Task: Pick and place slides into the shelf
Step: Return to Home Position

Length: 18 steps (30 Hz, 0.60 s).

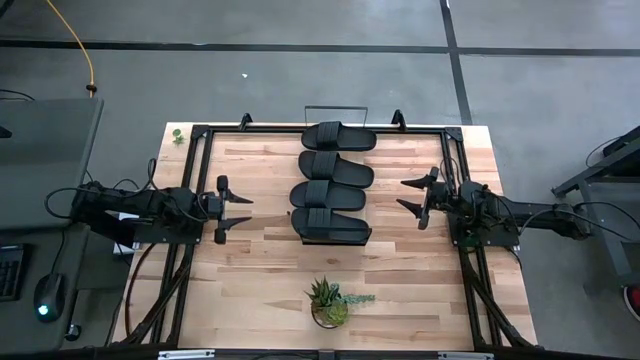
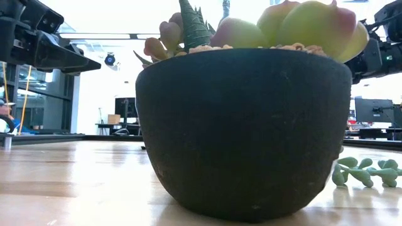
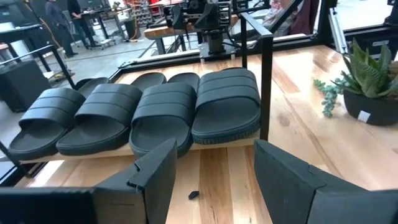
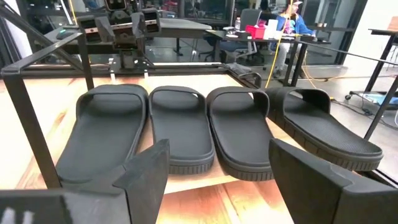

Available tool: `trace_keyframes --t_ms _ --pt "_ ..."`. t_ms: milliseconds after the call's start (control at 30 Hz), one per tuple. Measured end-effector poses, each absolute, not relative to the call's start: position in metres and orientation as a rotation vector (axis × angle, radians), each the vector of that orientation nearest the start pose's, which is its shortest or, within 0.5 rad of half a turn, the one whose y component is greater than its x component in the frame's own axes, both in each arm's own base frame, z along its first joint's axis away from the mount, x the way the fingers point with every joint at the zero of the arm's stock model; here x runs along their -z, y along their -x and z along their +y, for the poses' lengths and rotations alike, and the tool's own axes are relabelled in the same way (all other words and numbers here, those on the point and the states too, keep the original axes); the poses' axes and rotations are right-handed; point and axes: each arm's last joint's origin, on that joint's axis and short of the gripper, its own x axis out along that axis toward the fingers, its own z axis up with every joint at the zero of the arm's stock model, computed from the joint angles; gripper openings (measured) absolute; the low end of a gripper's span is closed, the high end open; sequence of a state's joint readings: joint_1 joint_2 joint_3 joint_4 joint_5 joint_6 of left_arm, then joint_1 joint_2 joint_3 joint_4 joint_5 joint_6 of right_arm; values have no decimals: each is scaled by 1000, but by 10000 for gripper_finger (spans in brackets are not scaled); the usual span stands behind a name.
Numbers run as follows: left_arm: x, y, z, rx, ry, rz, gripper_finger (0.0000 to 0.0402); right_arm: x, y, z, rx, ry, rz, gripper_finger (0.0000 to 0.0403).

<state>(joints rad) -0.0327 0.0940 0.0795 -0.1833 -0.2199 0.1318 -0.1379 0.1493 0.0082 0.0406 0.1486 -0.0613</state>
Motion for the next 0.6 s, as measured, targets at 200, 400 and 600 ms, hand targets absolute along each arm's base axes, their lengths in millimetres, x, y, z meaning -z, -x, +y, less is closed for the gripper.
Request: trace_keyframes --t_ms 200,400,600 --pt "-166 -97 4 -189 -158 211 198 -158 -104 -19 282 76 112 264" --pt "-166 -97 4 -190 -158 211 198 -158 -104 -19 281 87 115 264" --pt "-166 -97 3 -184 -158 207 198 -158 -104 -19 280 89 116 264"
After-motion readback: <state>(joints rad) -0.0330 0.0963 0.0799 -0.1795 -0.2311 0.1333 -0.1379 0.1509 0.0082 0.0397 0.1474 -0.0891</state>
